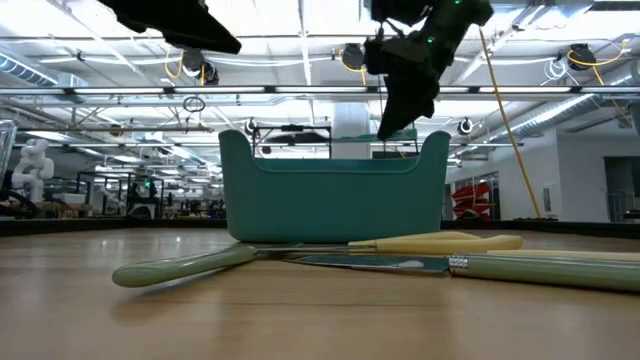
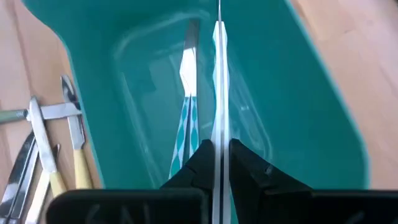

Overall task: Sort silverware by color (type)
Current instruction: Put the blue knife into the green bin, then put the middle yellow knife into the transparent bin

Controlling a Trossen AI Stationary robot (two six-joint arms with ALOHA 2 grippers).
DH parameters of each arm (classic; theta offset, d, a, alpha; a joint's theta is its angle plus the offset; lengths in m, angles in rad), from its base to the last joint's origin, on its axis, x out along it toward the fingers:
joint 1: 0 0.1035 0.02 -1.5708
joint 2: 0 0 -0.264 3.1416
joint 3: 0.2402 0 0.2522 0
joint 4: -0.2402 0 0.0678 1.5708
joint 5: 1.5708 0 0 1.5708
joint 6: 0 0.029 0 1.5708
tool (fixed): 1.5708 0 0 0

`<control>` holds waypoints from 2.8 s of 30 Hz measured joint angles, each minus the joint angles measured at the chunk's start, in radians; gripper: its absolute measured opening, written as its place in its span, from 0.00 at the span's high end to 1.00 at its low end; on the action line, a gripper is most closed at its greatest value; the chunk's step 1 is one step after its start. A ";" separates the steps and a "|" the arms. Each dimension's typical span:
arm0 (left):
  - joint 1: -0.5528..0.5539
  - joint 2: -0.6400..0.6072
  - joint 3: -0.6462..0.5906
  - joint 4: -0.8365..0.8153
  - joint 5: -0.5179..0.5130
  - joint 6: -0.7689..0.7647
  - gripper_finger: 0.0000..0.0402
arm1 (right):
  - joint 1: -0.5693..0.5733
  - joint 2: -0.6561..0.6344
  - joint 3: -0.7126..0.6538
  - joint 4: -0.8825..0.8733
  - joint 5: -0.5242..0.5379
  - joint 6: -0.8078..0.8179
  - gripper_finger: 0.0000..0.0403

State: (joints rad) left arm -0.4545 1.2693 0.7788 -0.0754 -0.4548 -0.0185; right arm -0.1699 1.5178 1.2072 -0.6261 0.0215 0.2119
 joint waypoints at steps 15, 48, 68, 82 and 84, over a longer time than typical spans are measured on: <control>-0.018 -0.006 -0.001 -0.070 -0.024 -0.033 0.54 | 0.029 0.167 0.048 -0.094 -0.050 0.011 0.94; -0.017 -0.005 -0.001 -0.054 -0.024 -0.032 0.54 | 0.035 0.188 0.037 -0.065 0.011 0.072 0.93; -0.017 -0.005 -0.001 -0.054 -0.024 -0.022 0.54 | 0.041 0.280 0.037 -0.059 0.063 0.060 0.87; -0.017 -0.005 -0.001 -0.046 -0.024 -0.044 0.54 | 0.109 0.167 0.077 -0.095 0.106 0.090 0.76; -0.017 -0.005 -0.001 -0.047 -0.024 -0.056 0.54 | 0.140 0.129 0.082 -0.108 0.156 0.100 0.76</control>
State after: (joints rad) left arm -0.4717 1.2643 0.7776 -0.1221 -0.4789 -0.0746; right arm -0.0300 1.6464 1.2897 -0.7345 0.1778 0.3116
